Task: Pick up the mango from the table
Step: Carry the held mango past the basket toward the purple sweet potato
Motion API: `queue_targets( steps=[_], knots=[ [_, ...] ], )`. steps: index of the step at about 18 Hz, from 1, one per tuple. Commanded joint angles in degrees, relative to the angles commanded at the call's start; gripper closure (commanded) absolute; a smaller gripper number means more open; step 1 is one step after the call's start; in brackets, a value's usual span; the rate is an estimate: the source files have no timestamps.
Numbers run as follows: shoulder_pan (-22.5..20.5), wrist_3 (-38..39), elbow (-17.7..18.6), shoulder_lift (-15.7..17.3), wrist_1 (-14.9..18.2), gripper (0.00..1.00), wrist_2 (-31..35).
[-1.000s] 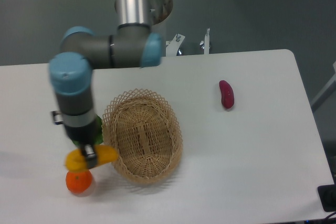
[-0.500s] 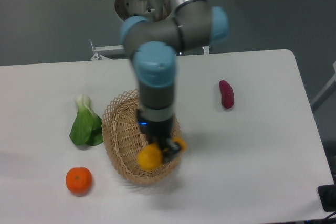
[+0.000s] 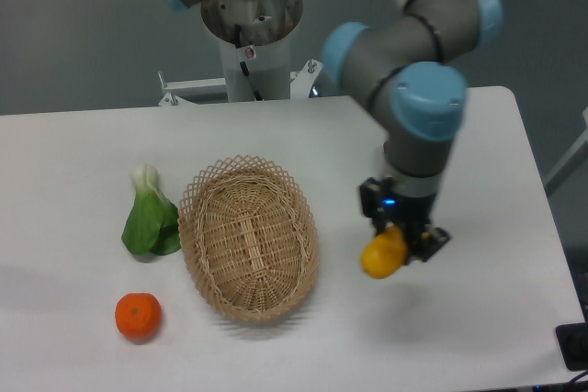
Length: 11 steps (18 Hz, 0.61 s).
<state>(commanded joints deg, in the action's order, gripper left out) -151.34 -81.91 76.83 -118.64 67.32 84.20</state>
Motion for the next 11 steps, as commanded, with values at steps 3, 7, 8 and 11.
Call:
queue_targets(
  steps=[3, 7, 8, 11],
  knots=[
    [-0.53, -0.79, -2.90, -3.08, 0.27, 0.55, 0.70],
    [-1.85, -1.58, -4.05, -4.23, 0.18, 0.51, 2.02],
    [-1.85, -1.59, -4.14, -4.40, 0.18, 0.51, 2.11],
    [-1.85, -1.59, -4.23, -4.49, 0.18, 0.51, 2.11]
  ],
)
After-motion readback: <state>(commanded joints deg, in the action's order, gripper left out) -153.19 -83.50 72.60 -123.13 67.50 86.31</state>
